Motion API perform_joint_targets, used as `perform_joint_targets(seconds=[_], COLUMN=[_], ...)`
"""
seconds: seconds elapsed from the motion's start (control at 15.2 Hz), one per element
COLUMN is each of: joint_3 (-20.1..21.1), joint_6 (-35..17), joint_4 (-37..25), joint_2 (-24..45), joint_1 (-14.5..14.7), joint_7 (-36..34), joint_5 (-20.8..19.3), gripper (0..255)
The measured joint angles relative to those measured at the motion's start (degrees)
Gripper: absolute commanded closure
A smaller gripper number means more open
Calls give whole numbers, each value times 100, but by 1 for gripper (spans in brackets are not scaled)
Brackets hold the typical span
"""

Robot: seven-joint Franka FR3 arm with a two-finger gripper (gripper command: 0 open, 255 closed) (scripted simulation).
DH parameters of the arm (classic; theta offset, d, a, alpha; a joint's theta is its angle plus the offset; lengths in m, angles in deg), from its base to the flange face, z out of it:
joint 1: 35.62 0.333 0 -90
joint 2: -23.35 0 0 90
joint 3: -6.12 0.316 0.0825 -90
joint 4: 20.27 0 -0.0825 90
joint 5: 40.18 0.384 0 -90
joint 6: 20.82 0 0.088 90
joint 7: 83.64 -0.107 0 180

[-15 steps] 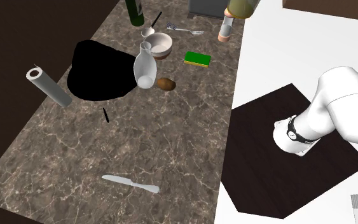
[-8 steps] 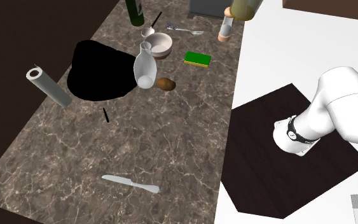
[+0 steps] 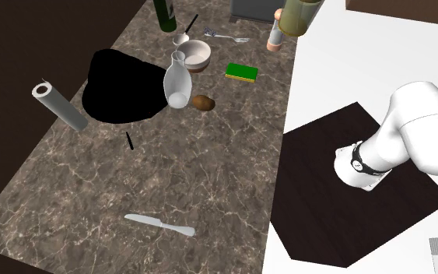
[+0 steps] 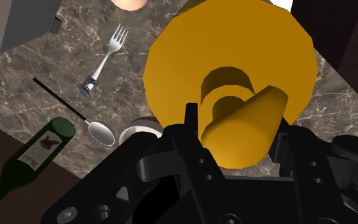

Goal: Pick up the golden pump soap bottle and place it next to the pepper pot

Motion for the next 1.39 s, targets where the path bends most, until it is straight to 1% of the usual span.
perform_joint_targets(seconds=[0.66, 1.39], joint_3=[-73, -307], joint_6=[-739, -1576], joint_4=[821, 1592], joint_2=[-106, -44], joint_1=[-83, -85], joint_7=[-15, 65], joint_5=[-118, -155], gripper=[255, 255])
